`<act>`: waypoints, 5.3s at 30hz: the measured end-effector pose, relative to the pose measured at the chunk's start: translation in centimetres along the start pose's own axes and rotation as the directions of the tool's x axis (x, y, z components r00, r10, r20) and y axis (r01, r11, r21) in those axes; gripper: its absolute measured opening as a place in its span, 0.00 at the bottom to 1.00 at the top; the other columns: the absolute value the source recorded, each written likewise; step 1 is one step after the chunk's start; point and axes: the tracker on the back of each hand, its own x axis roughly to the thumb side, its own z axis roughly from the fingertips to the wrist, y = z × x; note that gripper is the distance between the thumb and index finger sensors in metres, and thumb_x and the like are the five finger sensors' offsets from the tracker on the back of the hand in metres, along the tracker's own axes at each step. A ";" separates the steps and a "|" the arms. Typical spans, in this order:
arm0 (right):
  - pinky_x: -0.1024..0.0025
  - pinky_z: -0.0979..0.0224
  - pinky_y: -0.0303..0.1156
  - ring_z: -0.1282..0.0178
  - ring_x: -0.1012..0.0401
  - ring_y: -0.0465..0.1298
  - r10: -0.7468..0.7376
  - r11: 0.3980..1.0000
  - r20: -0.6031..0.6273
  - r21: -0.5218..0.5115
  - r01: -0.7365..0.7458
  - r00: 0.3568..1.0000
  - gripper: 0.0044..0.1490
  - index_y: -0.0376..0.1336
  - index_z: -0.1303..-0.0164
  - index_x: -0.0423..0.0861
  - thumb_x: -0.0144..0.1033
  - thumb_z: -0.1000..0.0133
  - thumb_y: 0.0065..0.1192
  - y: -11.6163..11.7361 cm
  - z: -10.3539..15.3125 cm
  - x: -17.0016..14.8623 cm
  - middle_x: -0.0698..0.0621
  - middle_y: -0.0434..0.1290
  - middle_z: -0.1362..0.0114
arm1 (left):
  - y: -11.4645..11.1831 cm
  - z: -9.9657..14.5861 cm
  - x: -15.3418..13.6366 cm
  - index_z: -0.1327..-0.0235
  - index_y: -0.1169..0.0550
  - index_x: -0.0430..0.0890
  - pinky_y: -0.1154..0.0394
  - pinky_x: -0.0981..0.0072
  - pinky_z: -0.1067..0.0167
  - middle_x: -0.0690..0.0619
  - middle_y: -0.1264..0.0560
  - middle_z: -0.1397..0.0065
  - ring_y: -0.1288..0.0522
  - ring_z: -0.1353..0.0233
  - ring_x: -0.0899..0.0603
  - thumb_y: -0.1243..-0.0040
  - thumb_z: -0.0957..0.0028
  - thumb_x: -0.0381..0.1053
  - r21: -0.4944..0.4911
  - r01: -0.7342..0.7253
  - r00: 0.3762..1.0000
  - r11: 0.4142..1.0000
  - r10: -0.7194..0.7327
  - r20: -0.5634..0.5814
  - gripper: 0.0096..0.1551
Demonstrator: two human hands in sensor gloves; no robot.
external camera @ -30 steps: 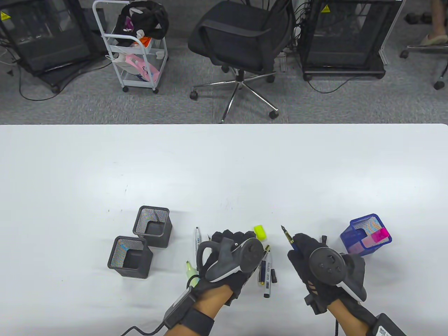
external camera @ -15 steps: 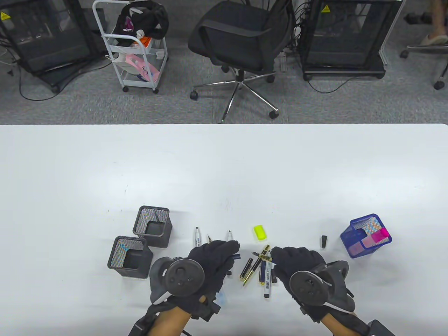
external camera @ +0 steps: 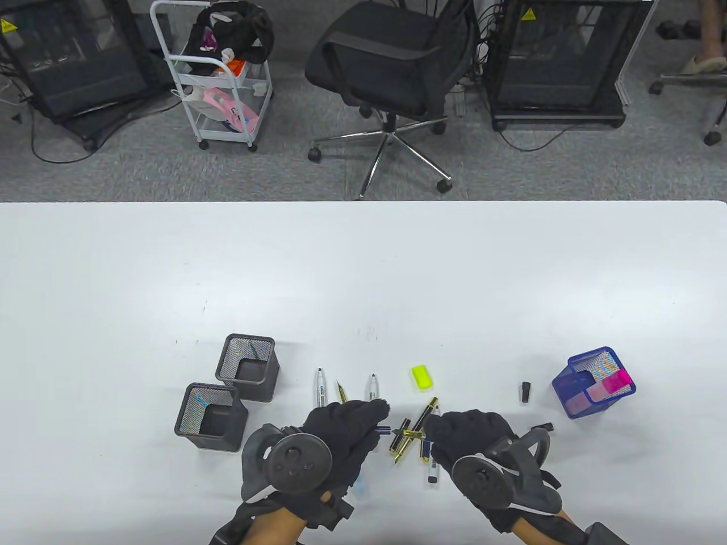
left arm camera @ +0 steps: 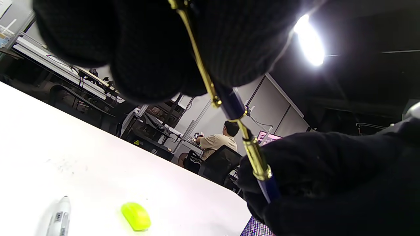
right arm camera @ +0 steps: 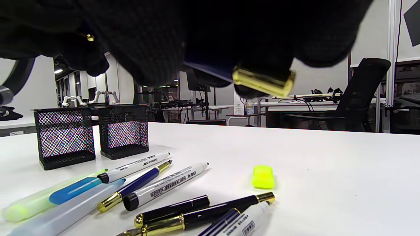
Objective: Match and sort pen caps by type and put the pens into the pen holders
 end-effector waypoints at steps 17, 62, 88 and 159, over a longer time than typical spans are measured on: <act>0.47 0.40 0.79 0.49 0.48 0.85 -0.040 0.998 0.116 -0.048 0.046 0.992 0.31 0.73 0.45 0.43 0.39 0.58 0.78 0.1 0.1 1.3 0.43 0.82 0.44 | -2.0 -0.4 1.9 0.41 0.15 0.42 0.17 0.37 0.47 0.39 0.13 0.44 0.10 0.60 0.45 0.27 0.54 0.42 -0.025 0.018 0.999 1.000 -0.017 0.040 0.26; 0.46 0.37 0.78 0.41 0.47 0.83 -0.135 0.991 -0.082 -0.021 0.134 0.987 0.38 0.67 0.35 0.44 0.44 0.55 0.76 1.3 -0.5 -3.0 0.42 0.79 0.37 | 13.9 6.6 -4.8 0.38 0.18 0.45 0.34 0.20 0.39 0.36 0.22 0.33 0.19 0.45 0.36 0.37 0.47 0.40 0.381 0.459 0.839 0.802 -0.251 -0.482 0.22; 0.45 0.37 0.78 0.41 0.47 0.83 -0.094 0.995 -0.084 0.021 0.096 0.992 0.37 0.67 0.36 0.44 0.44 0.54 0.75 1.3 -0.5 -3.1 0.42 0.79 0.37 | 7.4 3.7 -10.8 0.35 0.19 0.44 0.34 0.21 0.38 0.38 0.17 0.37 0.17 0.48 0.37 0.33 0.49 0.41 -0.058 0.558 0.644 0.828 -0.476 -0.599 0.26; 0.45 0.36 0.77 0.41 0.47 0.83 -0.042 0.995 -0.078 0.082 0.048 0.996 0.38 0.67 0.35 0.44 0.47 0.54 0.74 1.9 -0.6 -2.9 0.42 0.78 0.37 | -4.8 0.7 -9.5 0.31 0.25 0.30 0.22 0.32 0.50 0.36 0.12 0.47 0.12 0.60 0.40 0.26 0.54 0.54 -0.546 0.164 0.546 0.822 -0.537 -0.644 0.43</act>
